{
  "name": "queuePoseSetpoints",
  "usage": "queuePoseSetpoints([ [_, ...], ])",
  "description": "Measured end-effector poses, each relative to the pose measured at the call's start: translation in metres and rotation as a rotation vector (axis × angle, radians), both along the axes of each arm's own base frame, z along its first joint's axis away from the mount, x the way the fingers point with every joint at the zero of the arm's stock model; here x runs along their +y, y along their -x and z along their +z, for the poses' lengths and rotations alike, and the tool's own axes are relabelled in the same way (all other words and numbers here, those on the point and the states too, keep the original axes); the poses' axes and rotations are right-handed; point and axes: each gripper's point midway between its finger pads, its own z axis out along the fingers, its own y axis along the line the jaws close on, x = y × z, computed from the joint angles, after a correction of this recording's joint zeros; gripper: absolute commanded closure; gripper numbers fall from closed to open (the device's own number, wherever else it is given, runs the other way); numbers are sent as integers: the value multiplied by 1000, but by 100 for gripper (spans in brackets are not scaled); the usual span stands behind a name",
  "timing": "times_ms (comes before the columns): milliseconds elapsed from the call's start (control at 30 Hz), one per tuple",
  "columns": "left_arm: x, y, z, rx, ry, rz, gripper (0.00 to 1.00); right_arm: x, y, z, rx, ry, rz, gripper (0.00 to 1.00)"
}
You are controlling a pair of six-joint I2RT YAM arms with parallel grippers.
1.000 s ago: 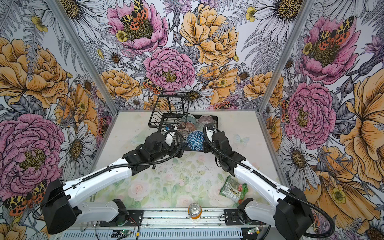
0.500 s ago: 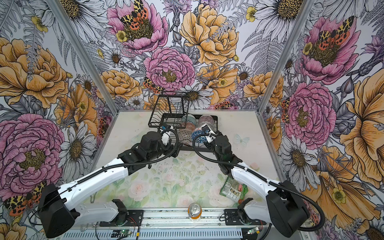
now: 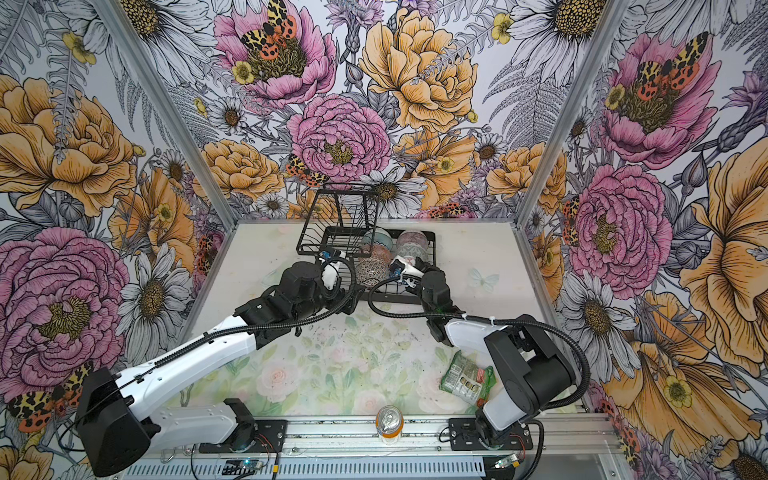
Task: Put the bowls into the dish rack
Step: 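Carry the blue bowl with the right gripper into the lower rack tier, then lower the blue bowl upright in front of the mint-green bowl and open the right gripper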
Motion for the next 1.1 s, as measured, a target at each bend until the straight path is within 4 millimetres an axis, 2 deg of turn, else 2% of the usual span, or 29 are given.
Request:
queuePoseSetpoints([
  [233, -1, 1, 0, 4, 4, -9, 1, -2, -18, -20, -31, 103, -16, 100],
  [633, 0, 2, -7, 18, -2, -13, 1, -3, -40, -22, -115, 215, -46, 100],
  [833, 0, 2, -7, 19, 0, -16, 1, -5, -43, -34, -102, 253, -51, 100],
  [967, 0, 2, -7, 19, 0, -16, 1, -5, -43, -34, -104, 258, -50, 100],
  [1100, 0, 2, -7, 19, 0, -15, 1, -7, -37, -44, -82, 269, -42, 100],
])
